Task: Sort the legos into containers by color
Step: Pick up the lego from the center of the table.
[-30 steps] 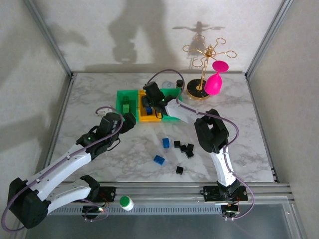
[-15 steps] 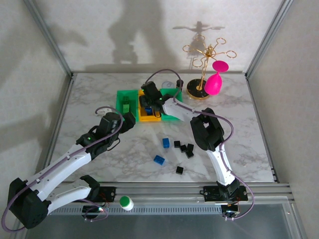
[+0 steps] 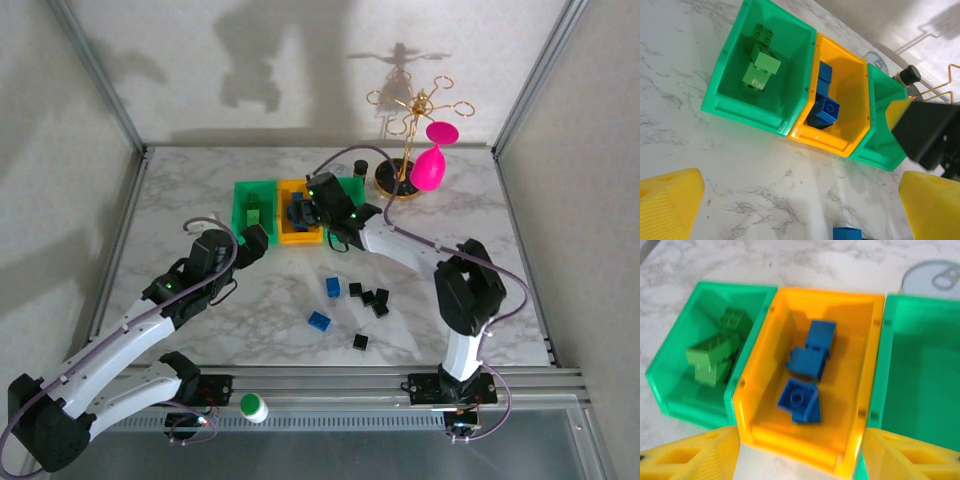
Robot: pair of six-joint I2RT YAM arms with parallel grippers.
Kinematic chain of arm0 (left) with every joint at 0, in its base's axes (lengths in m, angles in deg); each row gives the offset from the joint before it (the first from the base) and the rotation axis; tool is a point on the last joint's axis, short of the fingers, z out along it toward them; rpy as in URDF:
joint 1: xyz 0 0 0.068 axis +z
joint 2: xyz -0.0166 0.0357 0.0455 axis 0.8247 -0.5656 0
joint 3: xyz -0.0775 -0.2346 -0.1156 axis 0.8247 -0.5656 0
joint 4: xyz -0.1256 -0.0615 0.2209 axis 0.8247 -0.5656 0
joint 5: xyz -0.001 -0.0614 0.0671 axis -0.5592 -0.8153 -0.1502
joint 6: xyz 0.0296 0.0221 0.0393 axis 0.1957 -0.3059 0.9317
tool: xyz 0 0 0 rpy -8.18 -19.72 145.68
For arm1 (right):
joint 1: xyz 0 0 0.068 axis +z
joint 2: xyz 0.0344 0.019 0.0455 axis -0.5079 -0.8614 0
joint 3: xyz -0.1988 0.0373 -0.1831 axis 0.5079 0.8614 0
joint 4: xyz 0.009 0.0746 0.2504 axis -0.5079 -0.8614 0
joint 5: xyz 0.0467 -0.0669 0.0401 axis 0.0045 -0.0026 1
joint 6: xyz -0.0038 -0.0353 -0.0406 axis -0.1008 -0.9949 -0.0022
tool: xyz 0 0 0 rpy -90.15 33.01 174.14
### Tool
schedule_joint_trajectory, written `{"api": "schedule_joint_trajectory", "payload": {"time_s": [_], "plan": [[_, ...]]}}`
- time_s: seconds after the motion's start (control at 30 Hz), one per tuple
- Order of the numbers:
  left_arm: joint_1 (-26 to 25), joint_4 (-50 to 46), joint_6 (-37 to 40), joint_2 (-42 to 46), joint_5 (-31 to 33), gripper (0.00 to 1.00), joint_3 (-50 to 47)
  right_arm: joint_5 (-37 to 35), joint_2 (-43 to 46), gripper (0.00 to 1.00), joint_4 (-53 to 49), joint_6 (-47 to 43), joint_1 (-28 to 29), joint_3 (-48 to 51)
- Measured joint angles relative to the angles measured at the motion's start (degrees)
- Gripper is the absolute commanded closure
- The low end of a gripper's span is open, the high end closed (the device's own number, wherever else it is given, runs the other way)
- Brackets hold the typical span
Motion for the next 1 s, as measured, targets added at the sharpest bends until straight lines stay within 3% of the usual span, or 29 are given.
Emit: {"api": "schedule_joint_trajectory", "payload": {"time_s": [0.43,1.0], "plan": [[-4.28,-0.15,-2.73,3.19,-2.69,0.0,-4.28,-2.99,12.98,0.31,-6.08,10.78,6.36,22.18],[-9.2,0.0,-5.4,3.17,-2.51,0.01,-5.86,-2.6,7.65,0.47,-6.86,14.29,9.68,25.27]]}}
